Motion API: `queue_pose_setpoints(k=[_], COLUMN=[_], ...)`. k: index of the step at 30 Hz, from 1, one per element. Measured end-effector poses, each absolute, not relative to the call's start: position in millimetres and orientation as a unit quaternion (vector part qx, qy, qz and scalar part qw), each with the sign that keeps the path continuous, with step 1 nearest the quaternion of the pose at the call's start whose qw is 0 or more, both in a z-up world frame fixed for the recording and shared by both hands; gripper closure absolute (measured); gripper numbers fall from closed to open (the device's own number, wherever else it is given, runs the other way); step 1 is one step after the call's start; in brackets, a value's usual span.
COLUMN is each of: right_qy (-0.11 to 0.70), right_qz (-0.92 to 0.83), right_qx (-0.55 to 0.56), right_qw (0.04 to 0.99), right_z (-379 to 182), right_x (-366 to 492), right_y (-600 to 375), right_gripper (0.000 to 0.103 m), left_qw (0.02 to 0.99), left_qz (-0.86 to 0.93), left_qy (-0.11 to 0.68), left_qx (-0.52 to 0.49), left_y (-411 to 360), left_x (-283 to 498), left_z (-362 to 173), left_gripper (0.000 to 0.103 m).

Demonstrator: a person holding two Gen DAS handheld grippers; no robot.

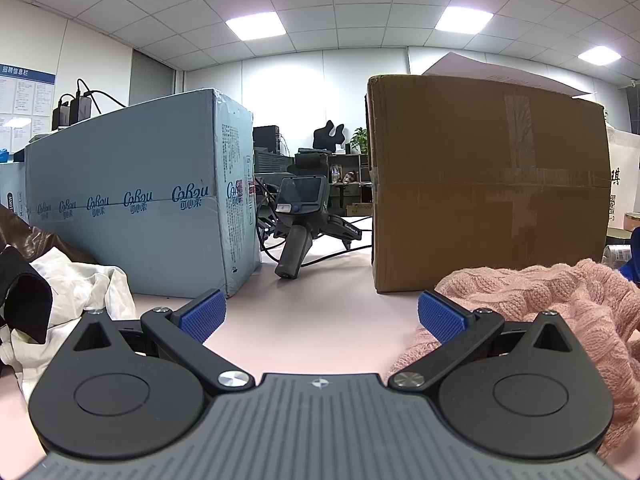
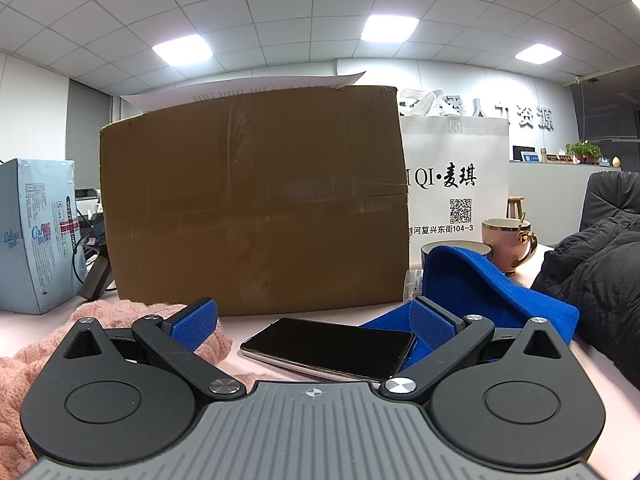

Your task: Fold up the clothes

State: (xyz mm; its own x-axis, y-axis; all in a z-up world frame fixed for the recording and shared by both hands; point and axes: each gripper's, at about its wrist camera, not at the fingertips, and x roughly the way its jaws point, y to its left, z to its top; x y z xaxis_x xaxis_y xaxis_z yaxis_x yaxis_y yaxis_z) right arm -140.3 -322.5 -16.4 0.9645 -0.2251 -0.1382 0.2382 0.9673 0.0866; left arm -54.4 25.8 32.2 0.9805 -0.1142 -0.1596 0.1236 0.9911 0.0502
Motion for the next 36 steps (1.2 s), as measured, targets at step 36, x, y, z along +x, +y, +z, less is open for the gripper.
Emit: queue_pose_setpoints(k=[36], right_qy=[0.067], right_qz=[-0.115], right_qx=[0.052], right_qw=[0.99], right_z=[-17.4], right_x=[-138.8], right_y=[-324.1], right_gripper=[0.0], left_qw=[0.995], left_qz=[-0.06], left_qy=[0.078], left_qx=[0.029], left_y=[24.6], left_x=[-57.2], left_z=[31.6], left_gripper=[0.0])
